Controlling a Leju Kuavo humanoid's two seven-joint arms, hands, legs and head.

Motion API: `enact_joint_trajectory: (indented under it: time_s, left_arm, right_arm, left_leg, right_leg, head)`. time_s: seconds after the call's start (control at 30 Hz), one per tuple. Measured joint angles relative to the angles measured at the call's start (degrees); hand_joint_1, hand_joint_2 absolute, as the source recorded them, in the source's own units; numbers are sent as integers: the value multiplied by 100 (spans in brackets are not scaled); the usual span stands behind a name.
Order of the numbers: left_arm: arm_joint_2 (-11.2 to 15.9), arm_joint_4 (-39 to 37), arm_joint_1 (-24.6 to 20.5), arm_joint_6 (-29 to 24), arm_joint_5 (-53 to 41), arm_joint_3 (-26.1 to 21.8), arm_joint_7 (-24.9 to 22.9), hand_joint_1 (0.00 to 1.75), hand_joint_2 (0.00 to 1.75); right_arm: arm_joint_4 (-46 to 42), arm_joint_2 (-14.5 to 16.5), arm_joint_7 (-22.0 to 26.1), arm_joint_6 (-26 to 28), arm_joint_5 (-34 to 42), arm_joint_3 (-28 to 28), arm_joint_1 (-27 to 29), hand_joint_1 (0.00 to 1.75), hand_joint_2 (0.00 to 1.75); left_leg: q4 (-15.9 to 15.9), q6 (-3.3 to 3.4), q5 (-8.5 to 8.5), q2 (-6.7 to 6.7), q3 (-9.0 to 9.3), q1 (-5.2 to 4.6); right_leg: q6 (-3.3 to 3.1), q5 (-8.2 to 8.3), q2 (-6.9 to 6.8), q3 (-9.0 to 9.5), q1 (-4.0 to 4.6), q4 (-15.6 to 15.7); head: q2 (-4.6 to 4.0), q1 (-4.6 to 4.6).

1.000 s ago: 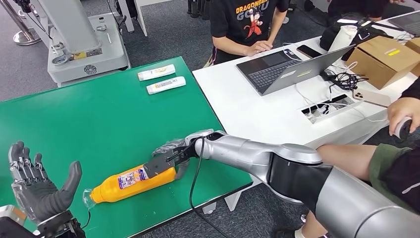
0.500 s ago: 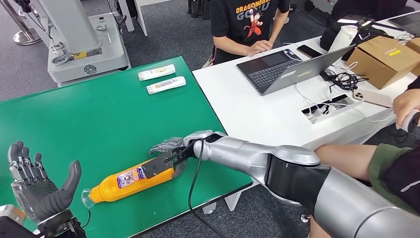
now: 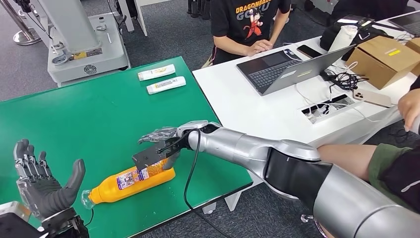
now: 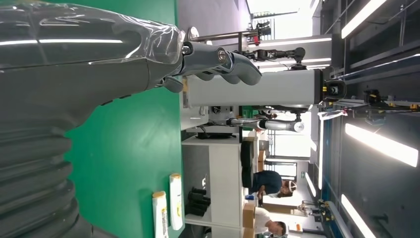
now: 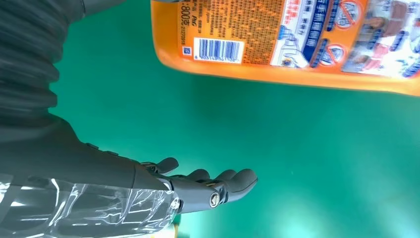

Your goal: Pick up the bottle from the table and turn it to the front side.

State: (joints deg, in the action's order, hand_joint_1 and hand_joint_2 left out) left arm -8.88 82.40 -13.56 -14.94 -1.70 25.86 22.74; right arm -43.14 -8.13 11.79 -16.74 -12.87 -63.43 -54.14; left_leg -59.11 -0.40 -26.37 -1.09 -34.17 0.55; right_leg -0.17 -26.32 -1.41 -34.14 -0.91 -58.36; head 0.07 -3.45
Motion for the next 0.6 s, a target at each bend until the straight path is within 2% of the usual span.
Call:
enact_joint_trajectory:
  time_s: [0.37,0.6]
  left_arm:
    - [-1,-34,-95,2,50,28,4,0,175]
    - [-1,-34,-95,-11,61,28,3,0,175]
  right_arm:
    - [-190,122,-93,-269,84,55,-130,0,175]
    - [-18,266,183,-299,124,55,-10,0,175]
  left_leg:
    - [0,0,0,0,0,0]
    - [0,0,0,0,0,0]
  right_leg:
    - [0,0,0,0,0,0]
    - [0,0,0,0,0,0]
  head:
    - [-1,0]
    - [0,0]
